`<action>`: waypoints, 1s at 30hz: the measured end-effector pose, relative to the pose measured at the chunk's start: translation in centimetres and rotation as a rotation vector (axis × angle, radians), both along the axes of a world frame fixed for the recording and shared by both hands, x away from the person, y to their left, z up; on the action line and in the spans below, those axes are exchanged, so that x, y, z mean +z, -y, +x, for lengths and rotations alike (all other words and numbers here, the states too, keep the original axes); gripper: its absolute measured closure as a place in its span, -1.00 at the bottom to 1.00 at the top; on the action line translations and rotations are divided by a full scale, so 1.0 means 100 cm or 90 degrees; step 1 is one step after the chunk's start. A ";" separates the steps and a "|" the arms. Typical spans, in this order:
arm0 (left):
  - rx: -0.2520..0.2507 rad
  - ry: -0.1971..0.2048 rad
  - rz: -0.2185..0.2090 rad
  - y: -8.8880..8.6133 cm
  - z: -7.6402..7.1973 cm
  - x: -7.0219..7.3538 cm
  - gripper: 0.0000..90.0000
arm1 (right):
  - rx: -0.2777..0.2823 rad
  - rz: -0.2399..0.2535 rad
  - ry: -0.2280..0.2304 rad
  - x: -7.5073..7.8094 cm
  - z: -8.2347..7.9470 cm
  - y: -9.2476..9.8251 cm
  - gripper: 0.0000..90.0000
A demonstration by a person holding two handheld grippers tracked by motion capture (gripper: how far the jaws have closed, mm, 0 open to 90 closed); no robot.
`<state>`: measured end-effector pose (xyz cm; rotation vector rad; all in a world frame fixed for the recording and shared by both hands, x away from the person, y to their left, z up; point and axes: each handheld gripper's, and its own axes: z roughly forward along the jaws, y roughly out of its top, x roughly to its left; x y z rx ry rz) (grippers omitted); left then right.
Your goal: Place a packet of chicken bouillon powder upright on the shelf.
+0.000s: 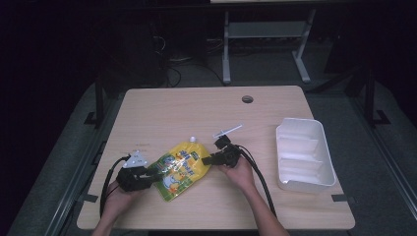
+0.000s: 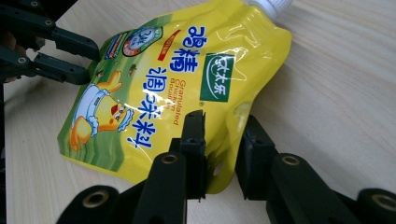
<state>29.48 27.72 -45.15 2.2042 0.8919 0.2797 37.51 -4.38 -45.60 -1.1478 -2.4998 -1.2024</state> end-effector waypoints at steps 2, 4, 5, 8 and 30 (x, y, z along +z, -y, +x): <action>0.000 0.001 0.001 0.000 0.000 0.000 0.48 | -0.002 0.016 -0.011 -0.004 0.002 -0.002 0.57; 0.000 0.002 0.001 0.001 0.000 0.000 0.47 | -0.004 0.023 -0.021 -0.009 0.002 -0.005 0.57; 0.000 0.002 0.001 0.001 0.000 0.000 0.47 | -0.004 0.023 -0.021 -0.009 0.002 -0.005 0.57; 0.002 0.002 0.001 0.001 0.000 0.000 0.44 | -0.013 0.031 -0.025 -0.014 0.002 -0.011 0.70; -0.021 0.022 -0.161 -0.012 -0.002 0.015 -0.34 | 0.059 0.121 0.119 0.074 -0.026 0.004 0.99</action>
